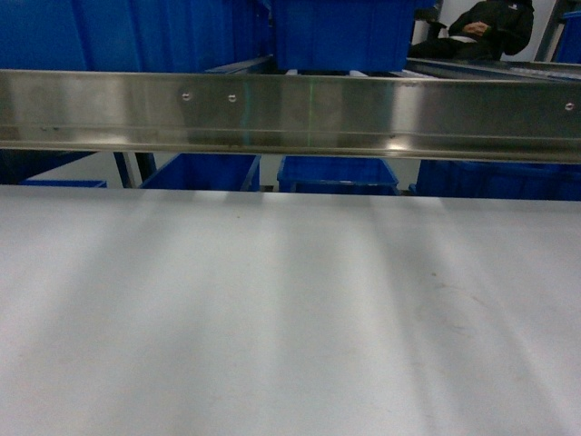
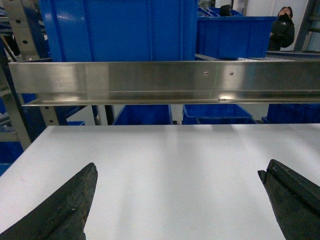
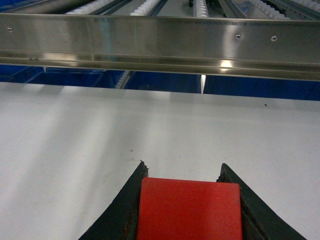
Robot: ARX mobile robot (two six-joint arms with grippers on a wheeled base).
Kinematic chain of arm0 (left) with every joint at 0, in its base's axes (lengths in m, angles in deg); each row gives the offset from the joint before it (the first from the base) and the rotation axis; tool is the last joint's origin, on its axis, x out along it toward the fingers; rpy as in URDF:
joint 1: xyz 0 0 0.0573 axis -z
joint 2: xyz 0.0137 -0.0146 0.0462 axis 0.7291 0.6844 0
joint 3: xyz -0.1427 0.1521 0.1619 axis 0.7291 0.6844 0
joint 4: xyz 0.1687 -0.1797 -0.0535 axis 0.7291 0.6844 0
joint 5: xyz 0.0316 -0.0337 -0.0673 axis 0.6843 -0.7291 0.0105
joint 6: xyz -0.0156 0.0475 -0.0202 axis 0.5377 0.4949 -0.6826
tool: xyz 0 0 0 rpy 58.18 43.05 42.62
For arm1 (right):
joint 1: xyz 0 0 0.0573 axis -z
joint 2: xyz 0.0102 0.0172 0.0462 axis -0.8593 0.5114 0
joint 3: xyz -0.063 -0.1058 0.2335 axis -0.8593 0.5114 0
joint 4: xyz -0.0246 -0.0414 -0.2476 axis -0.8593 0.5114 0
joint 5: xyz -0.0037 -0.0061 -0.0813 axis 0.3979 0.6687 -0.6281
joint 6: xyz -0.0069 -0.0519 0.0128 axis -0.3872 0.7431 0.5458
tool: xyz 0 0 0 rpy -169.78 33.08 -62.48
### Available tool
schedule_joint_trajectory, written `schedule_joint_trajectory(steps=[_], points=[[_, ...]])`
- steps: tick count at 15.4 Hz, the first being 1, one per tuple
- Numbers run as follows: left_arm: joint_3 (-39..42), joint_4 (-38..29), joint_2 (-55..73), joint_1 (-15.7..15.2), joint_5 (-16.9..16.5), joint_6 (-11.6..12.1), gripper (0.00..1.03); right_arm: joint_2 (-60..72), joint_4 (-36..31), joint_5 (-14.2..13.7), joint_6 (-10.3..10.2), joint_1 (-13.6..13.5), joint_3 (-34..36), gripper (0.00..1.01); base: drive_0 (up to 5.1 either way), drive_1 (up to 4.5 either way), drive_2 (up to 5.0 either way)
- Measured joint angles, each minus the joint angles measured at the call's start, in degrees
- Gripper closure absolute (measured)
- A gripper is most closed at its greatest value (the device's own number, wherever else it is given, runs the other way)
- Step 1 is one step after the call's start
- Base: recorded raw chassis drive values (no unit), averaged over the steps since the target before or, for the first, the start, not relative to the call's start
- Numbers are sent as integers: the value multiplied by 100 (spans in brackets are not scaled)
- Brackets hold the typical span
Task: Place magnetic block on left shelf second layer
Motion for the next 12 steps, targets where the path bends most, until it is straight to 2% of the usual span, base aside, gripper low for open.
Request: schedule_joint_trajectory(steps=[12], points=[[0,-4,2,0,0,0,5,-2,0,2,0,-2,0,67,-502,244,244]])
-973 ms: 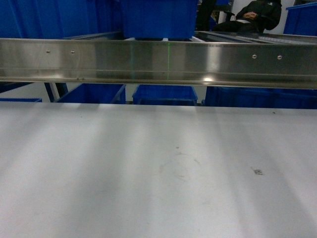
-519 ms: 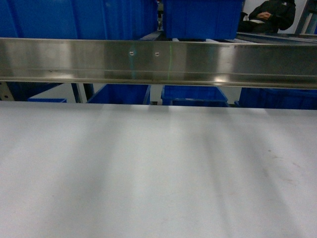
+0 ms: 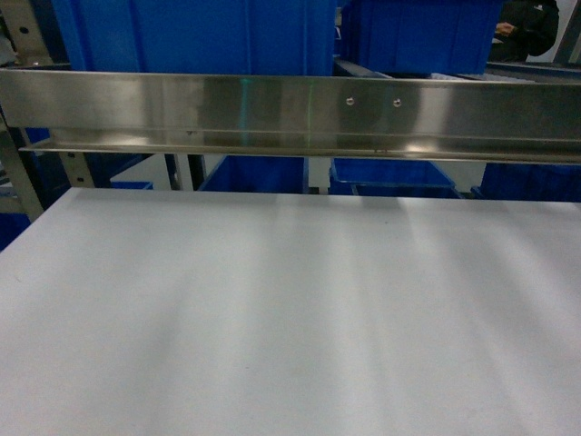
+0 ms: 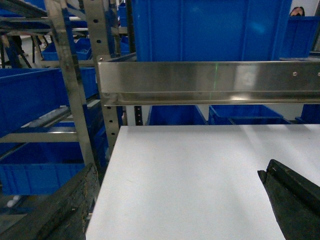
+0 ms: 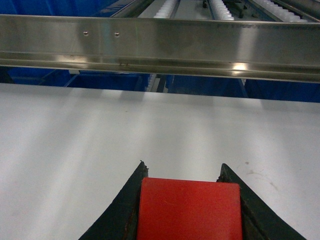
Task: Place magnetic block on left shelf second layer
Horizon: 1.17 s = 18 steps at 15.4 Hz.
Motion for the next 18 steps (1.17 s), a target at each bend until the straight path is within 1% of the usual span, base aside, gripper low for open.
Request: schedule_joint_trajectory(steps=[18], points=[[0,11,-2,0,-2,0,5,2,4,-2,0,0,2,67,-507,239,239]])
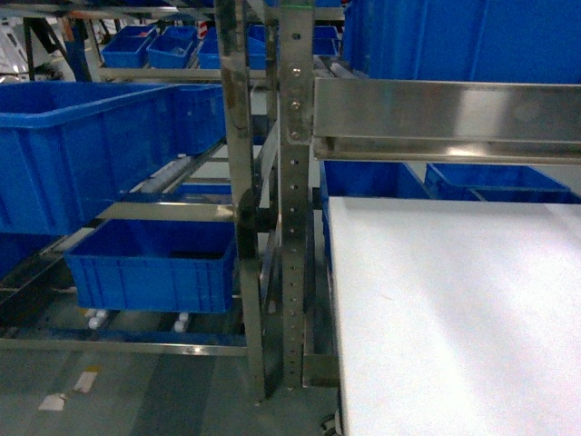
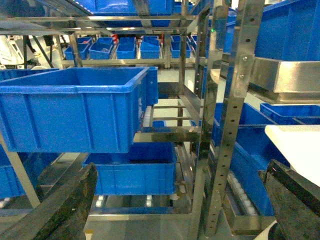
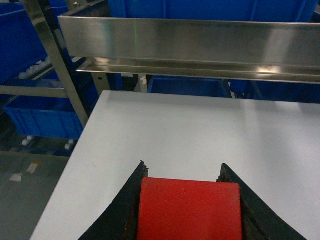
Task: Place magnetic block on left shelf second layer
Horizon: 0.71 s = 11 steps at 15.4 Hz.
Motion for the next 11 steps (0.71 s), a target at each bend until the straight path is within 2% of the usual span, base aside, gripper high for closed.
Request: schedule_joint_trajectory(steps=[11], points=[[0,-13,0,0,2,0,5,0,0,0,0,2,0,67,-494,252,252]])
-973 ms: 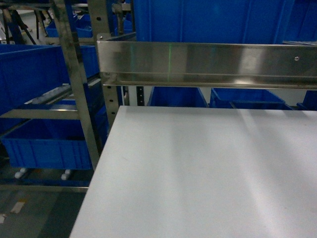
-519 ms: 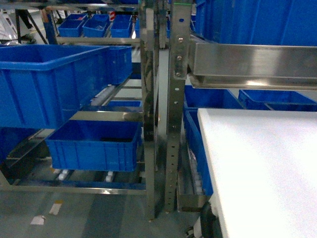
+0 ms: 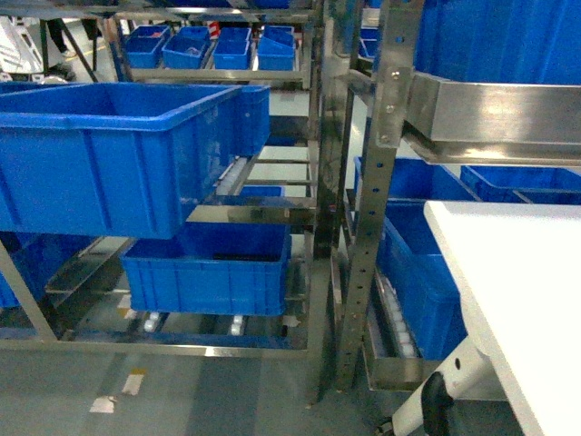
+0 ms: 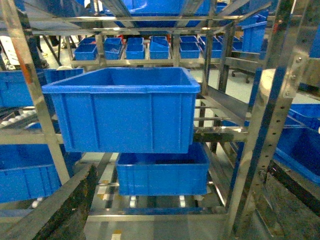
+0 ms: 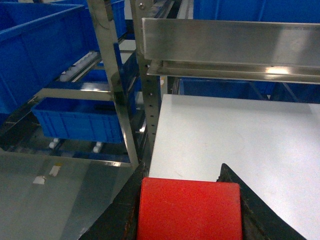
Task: Place magnetic block on left shelf second layer
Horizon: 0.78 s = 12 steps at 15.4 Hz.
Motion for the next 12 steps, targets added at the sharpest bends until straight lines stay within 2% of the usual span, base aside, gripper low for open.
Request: schedule_joint_trajectory(steps=[12], points=[[0,7,0,0,4,0,5,0,4,0,0,0,0,67,-498,247,247]])
